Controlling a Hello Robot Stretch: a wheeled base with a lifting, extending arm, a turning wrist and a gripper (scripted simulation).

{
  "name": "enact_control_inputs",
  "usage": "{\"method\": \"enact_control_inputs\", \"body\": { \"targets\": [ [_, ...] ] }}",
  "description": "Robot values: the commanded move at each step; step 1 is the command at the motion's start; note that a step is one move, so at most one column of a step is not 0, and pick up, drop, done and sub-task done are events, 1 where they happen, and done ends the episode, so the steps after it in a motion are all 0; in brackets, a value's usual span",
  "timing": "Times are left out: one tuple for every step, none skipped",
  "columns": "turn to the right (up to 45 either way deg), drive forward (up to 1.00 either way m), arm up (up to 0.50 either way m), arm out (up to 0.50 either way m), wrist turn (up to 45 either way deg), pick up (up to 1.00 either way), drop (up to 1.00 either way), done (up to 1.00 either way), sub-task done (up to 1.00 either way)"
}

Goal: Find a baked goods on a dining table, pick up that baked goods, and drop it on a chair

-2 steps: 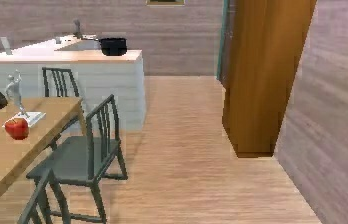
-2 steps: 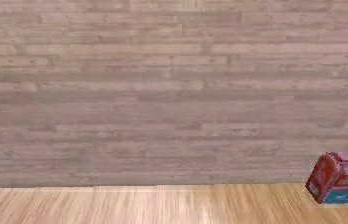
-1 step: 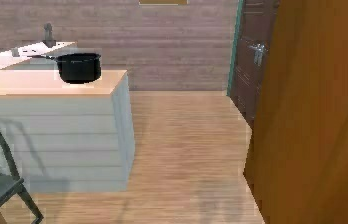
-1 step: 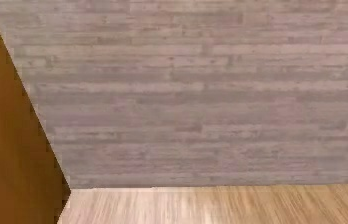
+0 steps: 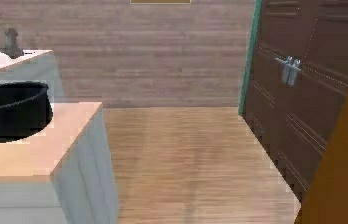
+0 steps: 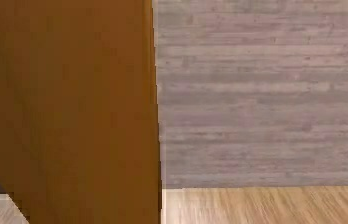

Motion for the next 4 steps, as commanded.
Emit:
{"method": "enact_control_inputs", "body": {
  "targets": [
    [-45.0, 0.0, 0.0, 0.0, 0.0, 0.0, 0.0, 0.0, 0.0],
    [-18.0, 0.0, 0.0, 0.0, 0.0, 0.0, 0.0, 0.0, 0.0],
    [0.0, 0.3, 0.0, 0.0, 0.0, 0.0, 0.0, 0.0, 0.0],
    [-45.0, 0.0, 0.0, 0.0, 0.0, 0.0, 0.0, 0.0, 0.0]
  ]
}}
